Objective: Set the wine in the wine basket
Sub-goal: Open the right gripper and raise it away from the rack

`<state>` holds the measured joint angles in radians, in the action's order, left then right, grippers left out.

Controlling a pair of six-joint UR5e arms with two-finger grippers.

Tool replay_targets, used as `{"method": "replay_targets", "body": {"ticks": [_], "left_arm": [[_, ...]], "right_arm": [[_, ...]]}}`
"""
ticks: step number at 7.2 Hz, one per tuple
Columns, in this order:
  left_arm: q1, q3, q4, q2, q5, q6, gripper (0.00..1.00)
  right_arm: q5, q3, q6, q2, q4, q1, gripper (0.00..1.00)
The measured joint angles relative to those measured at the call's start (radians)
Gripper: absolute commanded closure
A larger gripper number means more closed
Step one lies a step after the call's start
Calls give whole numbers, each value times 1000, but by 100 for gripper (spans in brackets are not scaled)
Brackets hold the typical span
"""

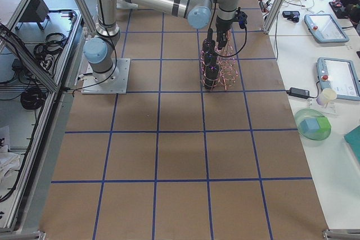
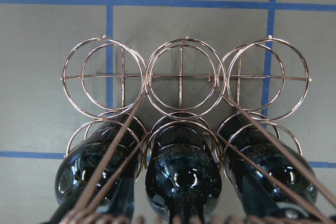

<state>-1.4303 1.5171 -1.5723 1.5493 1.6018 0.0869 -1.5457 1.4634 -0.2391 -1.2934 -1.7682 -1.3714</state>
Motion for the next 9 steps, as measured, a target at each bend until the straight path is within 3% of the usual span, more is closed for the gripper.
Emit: {"method": "replay_targets", "body": {"ticks": [3,7,9], "left_arm": [[1,-1,0,0,4,1,0],[0,0,0,0,2,1,0],[-1,0,0,1,2,1,0]], "right_arm": [[1,-8,4,-60,26,-3,0],[-1,-9,51,-274,242,-64,0],[14,-1,101,-318,282,-128,0]]}}
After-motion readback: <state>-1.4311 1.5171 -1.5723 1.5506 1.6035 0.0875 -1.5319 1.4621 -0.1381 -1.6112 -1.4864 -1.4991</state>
